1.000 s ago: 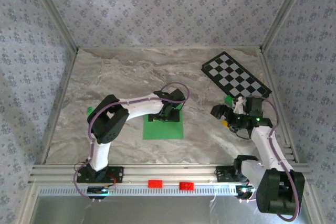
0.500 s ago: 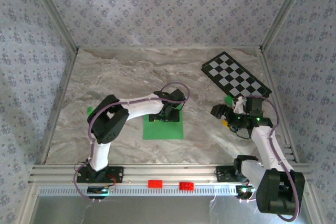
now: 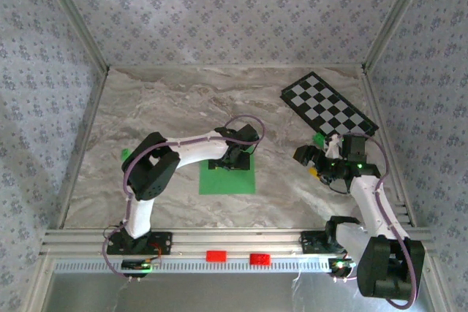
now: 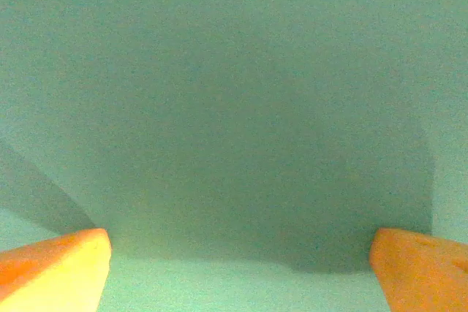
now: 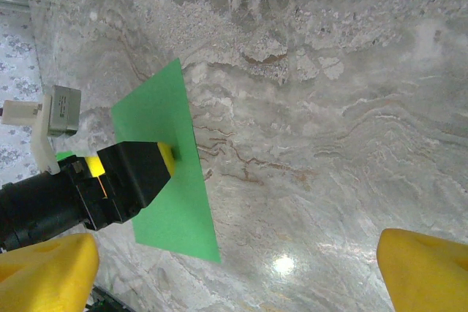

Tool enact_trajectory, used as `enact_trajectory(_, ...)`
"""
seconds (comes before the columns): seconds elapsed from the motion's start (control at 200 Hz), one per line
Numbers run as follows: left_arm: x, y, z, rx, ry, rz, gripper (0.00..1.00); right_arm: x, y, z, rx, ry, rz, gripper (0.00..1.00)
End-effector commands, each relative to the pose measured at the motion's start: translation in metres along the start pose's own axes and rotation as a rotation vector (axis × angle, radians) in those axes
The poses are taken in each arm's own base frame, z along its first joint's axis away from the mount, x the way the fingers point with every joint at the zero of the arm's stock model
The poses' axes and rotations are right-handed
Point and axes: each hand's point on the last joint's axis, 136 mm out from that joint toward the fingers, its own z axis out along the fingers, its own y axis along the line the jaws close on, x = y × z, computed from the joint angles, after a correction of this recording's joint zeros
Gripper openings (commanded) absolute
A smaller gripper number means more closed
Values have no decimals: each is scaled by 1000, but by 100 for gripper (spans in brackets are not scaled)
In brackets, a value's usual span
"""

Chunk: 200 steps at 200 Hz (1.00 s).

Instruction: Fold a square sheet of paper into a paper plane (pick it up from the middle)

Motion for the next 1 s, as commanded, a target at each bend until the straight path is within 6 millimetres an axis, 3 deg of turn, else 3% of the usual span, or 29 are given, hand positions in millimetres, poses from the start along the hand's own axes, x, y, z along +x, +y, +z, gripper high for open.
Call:
enact_trajectory(0.0,31,26,22,-121,89,73,92,-4,8,-7,-12,-11,-17,100)
enact_trajectory(0.995,24,19,9,-97,46,80,80,-2,10,-10,-10,-8,-23,100)
